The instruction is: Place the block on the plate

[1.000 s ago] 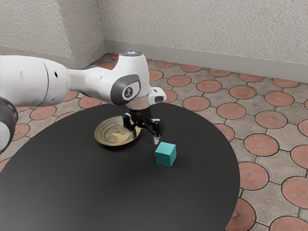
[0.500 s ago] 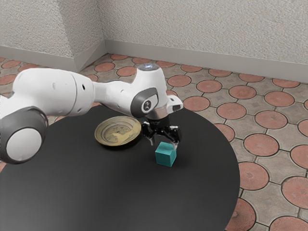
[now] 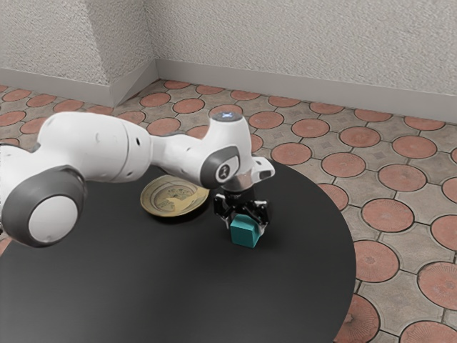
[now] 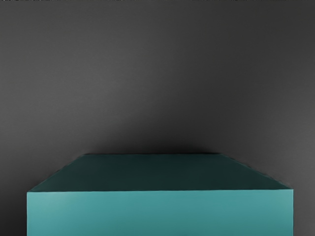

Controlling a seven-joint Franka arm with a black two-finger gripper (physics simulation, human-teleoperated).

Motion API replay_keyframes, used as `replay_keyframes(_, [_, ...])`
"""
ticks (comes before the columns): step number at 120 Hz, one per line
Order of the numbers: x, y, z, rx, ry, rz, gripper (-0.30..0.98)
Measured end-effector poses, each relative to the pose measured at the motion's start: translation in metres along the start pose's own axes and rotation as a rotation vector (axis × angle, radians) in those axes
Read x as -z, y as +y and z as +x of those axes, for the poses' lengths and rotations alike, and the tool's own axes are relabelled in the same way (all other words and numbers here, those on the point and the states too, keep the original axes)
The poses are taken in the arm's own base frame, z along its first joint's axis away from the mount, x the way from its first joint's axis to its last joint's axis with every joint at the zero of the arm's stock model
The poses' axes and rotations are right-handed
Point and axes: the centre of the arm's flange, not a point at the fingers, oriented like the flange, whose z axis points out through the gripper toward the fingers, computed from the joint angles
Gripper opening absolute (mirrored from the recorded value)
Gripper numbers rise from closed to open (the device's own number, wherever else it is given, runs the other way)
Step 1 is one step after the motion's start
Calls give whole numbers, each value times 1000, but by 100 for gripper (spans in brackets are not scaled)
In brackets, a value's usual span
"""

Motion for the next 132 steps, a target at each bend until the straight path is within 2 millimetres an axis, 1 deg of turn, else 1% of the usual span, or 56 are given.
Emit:
replay_keyframes(24, [-3, 1, 3, 5, 3, 0, 67])
replay_keyframes(49, [1, -1, 4, -14, 15, 23, 47])
replay_keyframes(58, [1, -2, 4, -17, 17, 26, 43])
replay_keyframes(71, [3, -2, 4, -20, 20, 28, 40])
replay_keyframes(80, [12, 0, 3, -24, 30, 28, 39])
replay_keyframes(86, [29, 1, 0, -27, 46, 26, 38])
replay_keyframes(92, [47, -2, -1, -28, 65, 31, 38])
replay_keyframes(100, [73, -15, -1, -14, 87, 42, 38])
replay_keyframes(107, [93, -35, -6, 12, 91, 56, 39])
replay_keyframes(115, [110, -62, -14, 47, 91, 71, 39])
replay_keyframes(122, [122, -87, -23, 82, 86, 81, 39])
replay_keyframes(132, [127, -121, -33, 129, 68, 88, 39])
